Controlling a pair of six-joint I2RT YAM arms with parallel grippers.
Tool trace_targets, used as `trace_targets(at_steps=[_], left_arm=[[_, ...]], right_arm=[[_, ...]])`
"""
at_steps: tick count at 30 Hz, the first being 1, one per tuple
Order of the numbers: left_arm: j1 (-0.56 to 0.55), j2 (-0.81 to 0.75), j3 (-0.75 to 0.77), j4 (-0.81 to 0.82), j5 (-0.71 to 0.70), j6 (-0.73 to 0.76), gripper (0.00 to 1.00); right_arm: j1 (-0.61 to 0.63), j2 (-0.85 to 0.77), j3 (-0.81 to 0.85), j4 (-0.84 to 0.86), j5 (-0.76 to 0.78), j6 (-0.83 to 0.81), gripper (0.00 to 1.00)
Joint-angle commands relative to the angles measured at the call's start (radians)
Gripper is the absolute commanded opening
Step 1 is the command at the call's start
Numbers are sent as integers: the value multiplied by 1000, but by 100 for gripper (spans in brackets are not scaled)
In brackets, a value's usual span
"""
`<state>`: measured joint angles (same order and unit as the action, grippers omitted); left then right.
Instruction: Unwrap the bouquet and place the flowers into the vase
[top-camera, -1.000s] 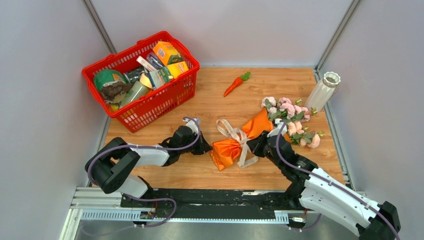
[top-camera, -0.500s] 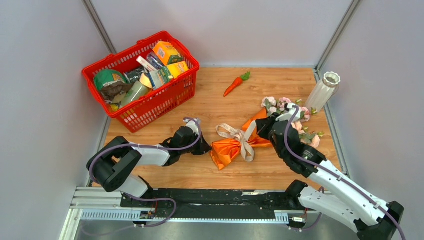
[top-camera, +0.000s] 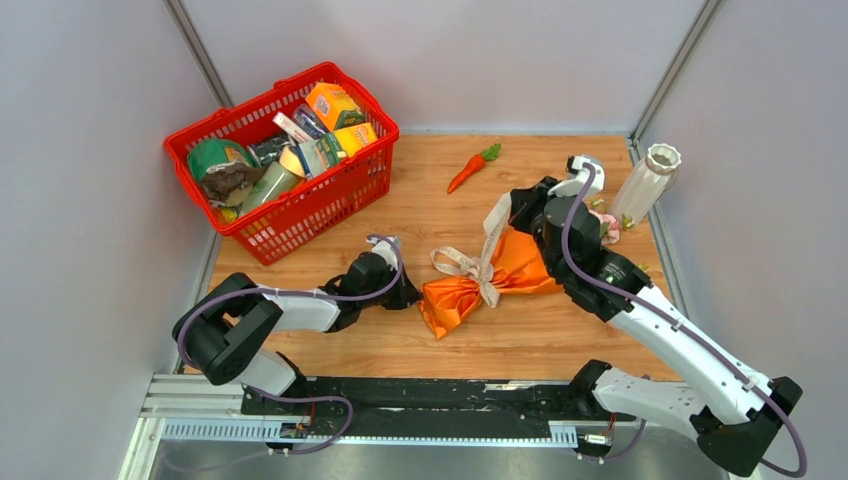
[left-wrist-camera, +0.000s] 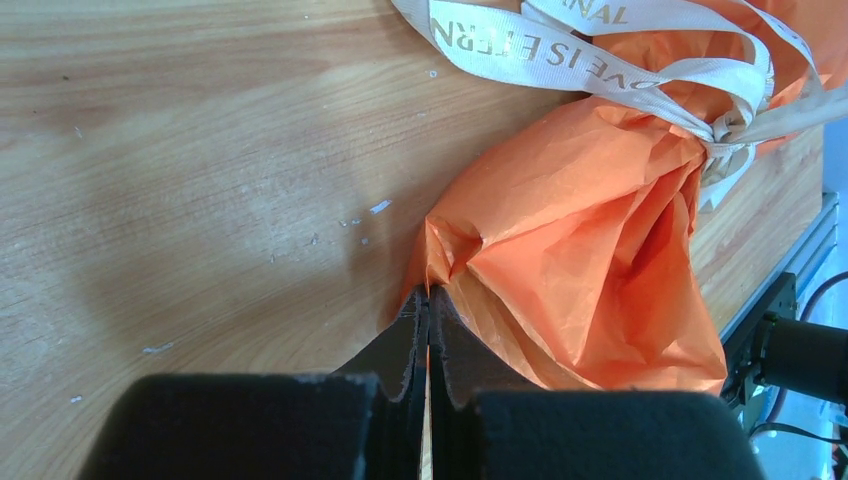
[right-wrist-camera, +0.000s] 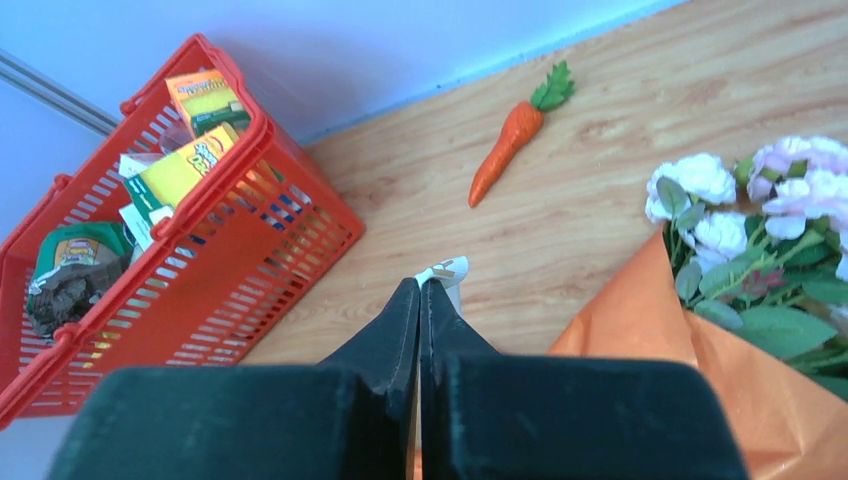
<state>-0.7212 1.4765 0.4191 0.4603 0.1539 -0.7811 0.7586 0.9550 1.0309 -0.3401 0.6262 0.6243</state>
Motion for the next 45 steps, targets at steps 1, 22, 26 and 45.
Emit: trace_targets(at_steps=[1,22,26,45], left_arm=[[-3,-9,18,-5,-20,25,0],[-21,-28,32,-49,-53,19,0],[-23,-39,46,-80,-62,19,0],[-43,-61,10,-58,-47,3,0]], right_arm=[[-15,30,115,127,3,-116,0],[-97,240,506,259,50,-193,0],[-142,290,509,262,30,-212,0],[-254,328,40,-88,-477,-92,64]])
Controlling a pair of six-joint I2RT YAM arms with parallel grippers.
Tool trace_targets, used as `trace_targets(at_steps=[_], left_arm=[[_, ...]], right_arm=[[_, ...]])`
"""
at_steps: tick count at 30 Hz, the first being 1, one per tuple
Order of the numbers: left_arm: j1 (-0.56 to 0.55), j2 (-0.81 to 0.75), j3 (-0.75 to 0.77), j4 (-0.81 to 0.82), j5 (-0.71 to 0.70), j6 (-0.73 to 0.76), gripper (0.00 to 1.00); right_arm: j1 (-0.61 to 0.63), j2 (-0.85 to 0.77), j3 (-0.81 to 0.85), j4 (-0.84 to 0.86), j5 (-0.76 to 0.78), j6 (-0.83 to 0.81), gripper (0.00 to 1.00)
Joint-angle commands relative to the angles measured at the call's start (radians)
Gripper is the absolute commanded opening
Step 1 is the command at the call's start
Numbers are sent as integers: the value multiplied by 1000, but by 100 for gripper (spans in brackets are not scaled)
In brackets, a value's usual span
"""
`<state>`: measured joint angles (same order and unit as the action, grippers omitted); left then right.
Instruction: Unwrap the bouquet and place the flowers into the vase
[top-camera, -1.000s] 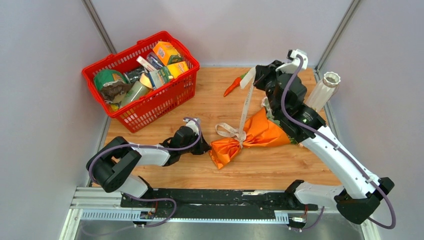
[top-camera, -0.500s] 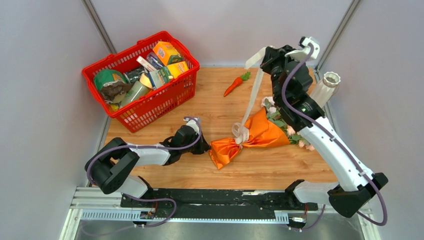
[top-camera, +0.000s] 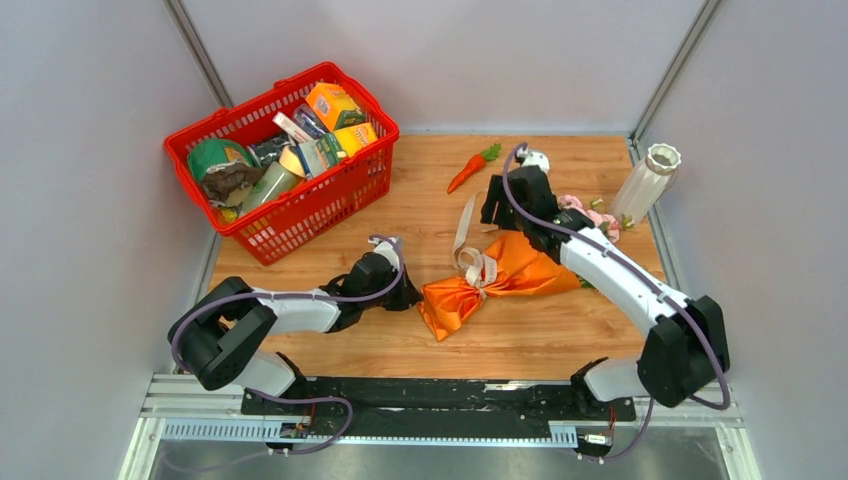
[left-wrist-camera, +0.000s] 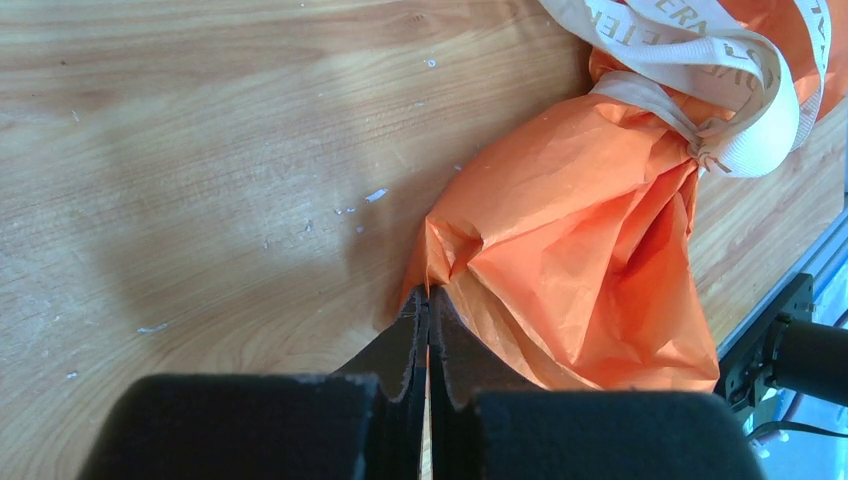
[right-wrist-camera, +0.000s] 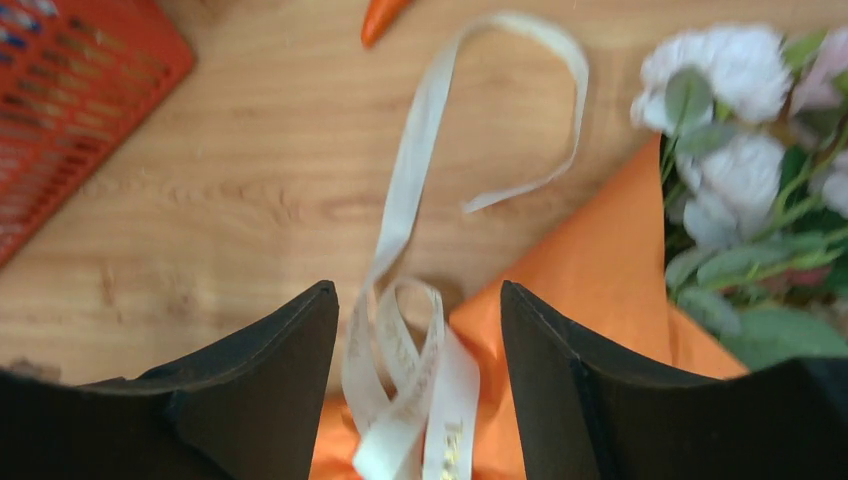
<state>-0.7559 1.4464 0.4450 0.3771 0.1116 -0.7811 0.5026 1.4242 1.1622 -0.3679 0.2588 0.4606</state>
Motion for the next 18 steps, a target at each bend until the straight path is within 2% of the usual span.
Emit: trace_targets(at_steps=[1,5,7,13,18], left_arm=[[-8,-31,-14,23,0,5,0],[-10,-38,-2,6,20,16,0],[-8,-37,12,-10,48,20,0],[-10,-30,126,-185,135,80,0],[-10,-41,120,-192,141,153,0]], right_arm=[[4,-178,-131,-59,-140,82,63],[1,-284,-266,-57,-240,96,51],[2,-336,-309,-59,-242,101,46],[2,-455,-430,-25,-288,139,44],[1,-502,-539,47,-317,176,45]])
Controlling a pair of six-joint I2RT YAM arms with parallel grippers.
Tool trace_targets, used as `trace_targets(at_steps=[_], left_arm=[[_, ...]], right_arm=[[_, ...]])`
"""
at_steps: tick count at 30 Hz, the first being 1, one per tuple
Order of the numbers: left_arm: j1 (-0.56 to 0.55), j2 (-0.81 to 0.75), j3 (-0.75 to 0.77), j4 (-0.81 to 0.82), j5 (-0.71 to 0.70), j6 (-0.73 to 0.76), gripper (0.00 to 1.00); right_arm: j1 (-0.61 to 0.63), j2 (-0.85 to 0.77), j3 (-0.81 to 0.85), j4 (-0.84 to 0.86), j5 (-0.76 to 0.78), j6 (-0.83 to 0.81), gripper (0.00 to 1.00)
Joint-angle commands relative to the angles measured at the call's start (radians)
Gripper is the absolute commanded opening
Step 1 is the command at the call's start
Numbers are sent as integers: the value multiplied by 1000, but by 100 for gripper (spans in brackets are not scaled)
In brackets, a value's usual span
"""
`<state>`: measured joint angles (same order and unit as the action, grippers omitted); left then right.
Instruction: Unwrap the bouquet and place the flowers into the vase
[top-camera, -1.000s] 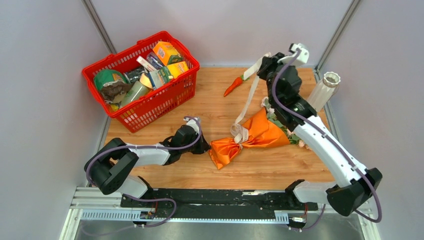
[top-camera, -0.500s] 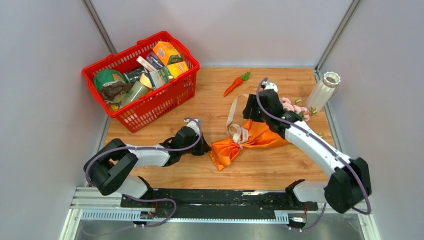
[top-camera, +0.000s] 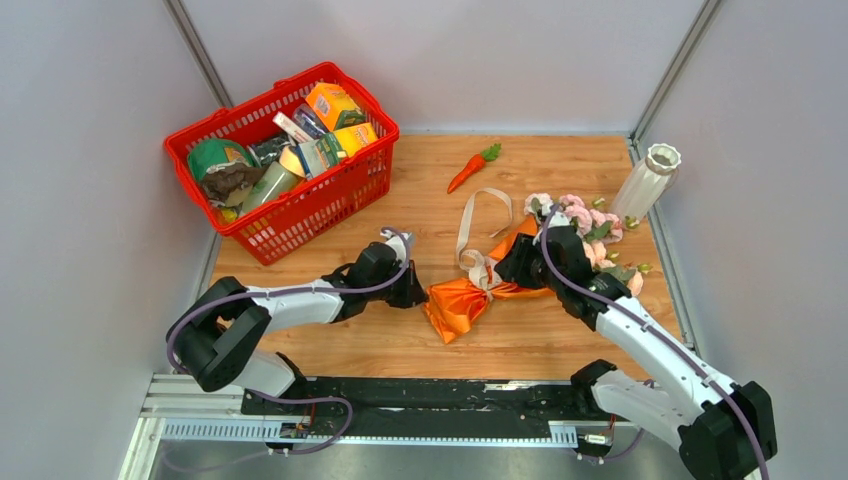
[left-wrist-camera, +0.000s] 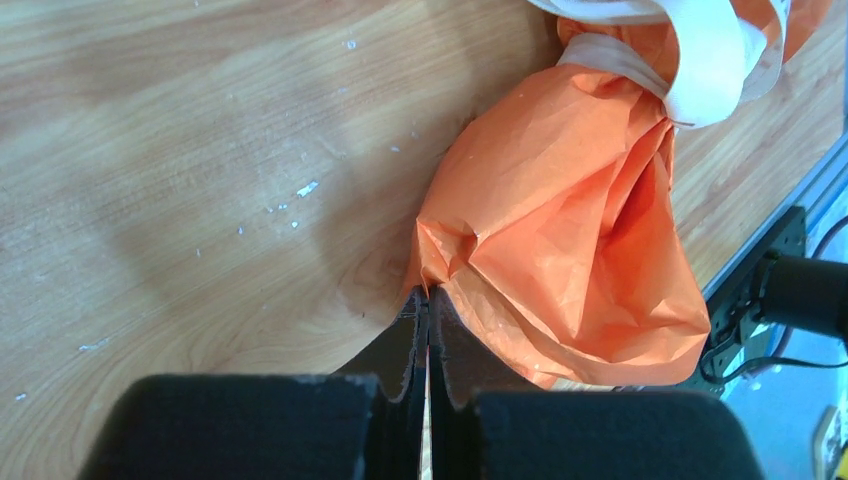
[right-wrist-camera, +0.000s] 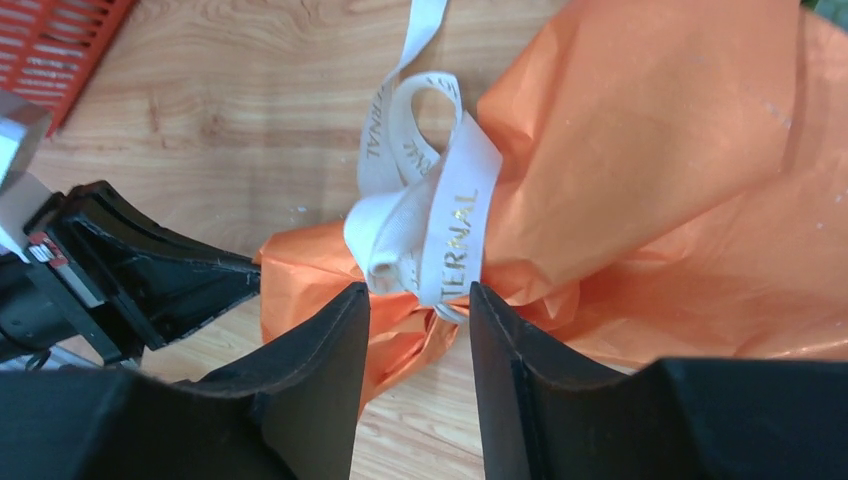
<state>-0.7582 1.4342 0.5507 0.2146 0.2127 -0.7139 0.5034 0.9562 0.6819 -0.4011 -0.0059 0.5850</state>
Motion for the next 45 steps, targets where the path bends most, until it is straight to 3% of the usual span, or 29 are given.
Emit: trace_targets(at_steps=[1,7,16,20,23,24,27,33,36,41,45], left_arm=[[-7,-34,11,-26,39,99,0],[-7,-57,-28,41,109,191,0],[-7,-113,-94,155,77,117,0],[-7,-98,-103,192,79,77,0],[-7,-92,-104,163,1,54,0],[-7,-86,-95,143,-25,48,0],[-7,-64,-75,51,-125,48,0],[-7,-38,-87,77,-102,37,0],[-7,-35,-95,115,-59,28,0],[-7,-55,-107,144,-33,27,0],[-7,-66,-109,143,-38,34,0]], right_arm=[[0,-46,-80,96,-71,46,45],[1,-105,-156,166,-124,16,47],[0,18,-165,251,-105,6,47],[1,92,-127,254,-112,-11,28],[1,75,-90,202,-11,-5,0],[0,61,-70,180,48,-4,0],[1,3,-25,124,135,-5,0],[1,-115,-51,97,216,16,0],[0,-96,-87,125,222,-2,13],[1,-79,-61,104,97,-4,38],[1,-120,-28,42,46,7,45]])
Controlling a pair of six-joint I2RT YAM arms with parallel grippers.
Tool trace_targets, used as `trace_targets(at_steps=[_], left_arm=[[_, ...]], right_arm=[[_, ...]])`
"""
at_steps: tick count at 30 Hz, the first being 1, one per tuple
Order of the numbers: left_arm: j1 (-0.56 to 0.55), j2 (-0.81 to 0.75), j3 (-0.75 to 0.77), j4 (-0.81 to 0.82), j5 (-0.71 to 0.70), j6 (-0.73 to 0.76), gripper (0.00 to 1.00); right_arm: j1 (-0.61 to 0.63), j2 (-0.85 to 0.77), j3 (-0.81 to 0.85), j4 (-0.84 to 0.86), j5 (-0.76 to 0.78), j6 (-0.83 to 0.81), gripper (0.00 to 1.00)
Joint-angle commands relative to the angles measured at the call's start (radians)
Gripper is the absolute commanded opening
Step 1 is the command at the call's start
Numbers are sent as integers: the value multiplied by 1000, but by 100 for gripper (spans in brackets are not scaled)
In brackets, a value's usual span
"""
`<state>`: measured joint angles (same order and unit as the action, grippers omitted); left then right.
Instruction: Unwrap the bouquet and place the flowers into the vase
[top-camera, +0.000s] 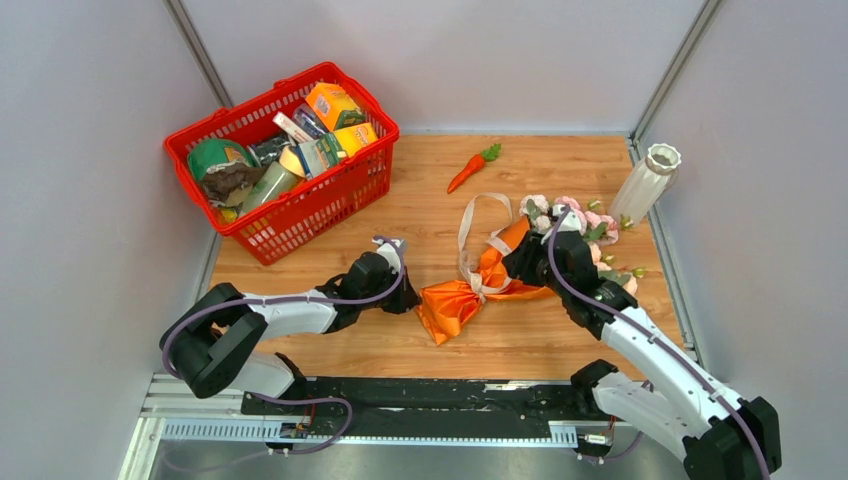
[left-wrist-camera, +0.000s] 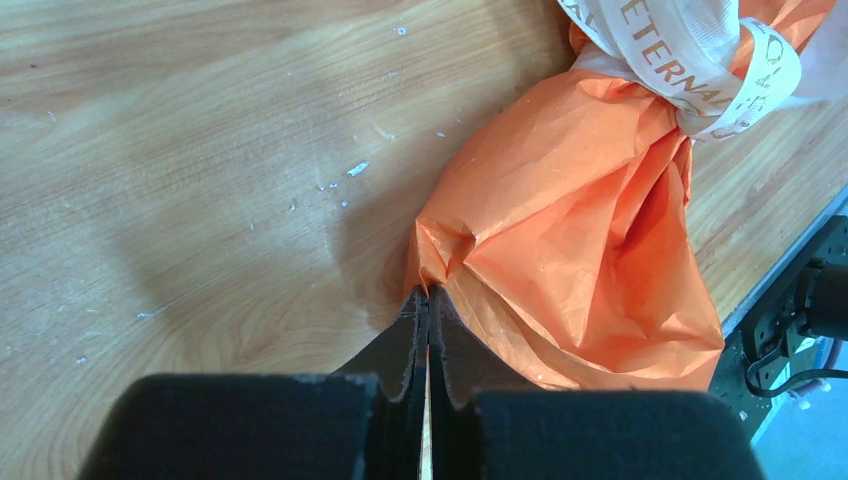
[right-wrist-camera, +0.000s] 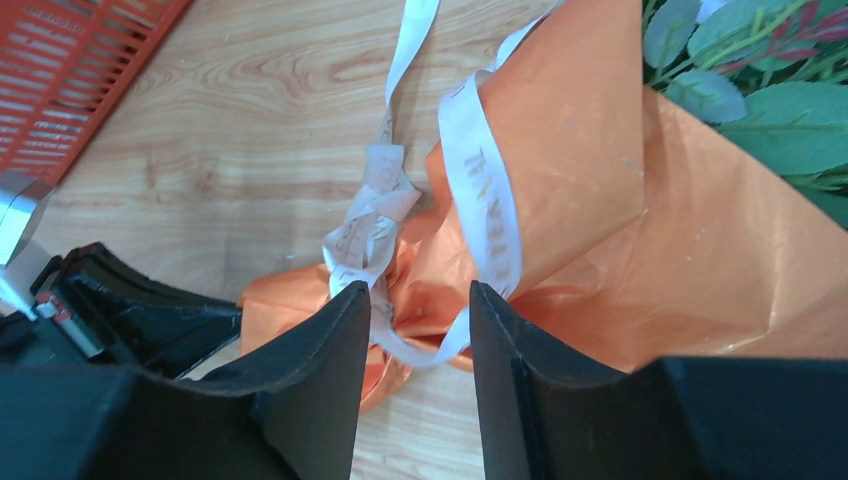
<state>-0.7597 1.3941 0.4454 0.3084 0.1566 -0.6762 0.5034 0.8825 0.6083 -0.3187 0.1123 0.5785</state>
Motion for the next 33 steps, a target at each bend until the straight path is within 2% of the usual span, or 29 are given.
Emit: trace_targets(at_steps=[1,7,11,15,18,23,25,26,29,30,33], left_arm=[[-6,-23,-1,41,20,-2,0],[-4,-20,-2,43,23,-19,0],[-6,-23,-4,44,23,-28,0],[-4,-20,3,44,26,-33,0],[-6,-17,3,54,29,-39,0],[-6,0,1,73,38,-45,0],[-6,8,-4,84,41,-51,0],[-6,14,-5,87,41,-52,0],[-6,19,-11,86,21,-57,0],[-6,16,-14,77,14,-57,0],[-6,16,-20,48,-47,-49,0]], right_arm=[[3,-59,41,-42,-89,21,45],[29,-57,-7,-39,-137,116,42],[29,-47,-30,-60,-36,263,50],[29,4,-31,-57,38,300,48],[29,25,-48,-51,49,337,52],[29,87,-53,-3,64,339,50],[29,110,-44,9,78,331,44],[29,121,-36,13,84,330,38],[27,121,-2,9,118,301,7],[27,110,10,-3,157,296,0],[24,58,76,-31,281,270,0]])
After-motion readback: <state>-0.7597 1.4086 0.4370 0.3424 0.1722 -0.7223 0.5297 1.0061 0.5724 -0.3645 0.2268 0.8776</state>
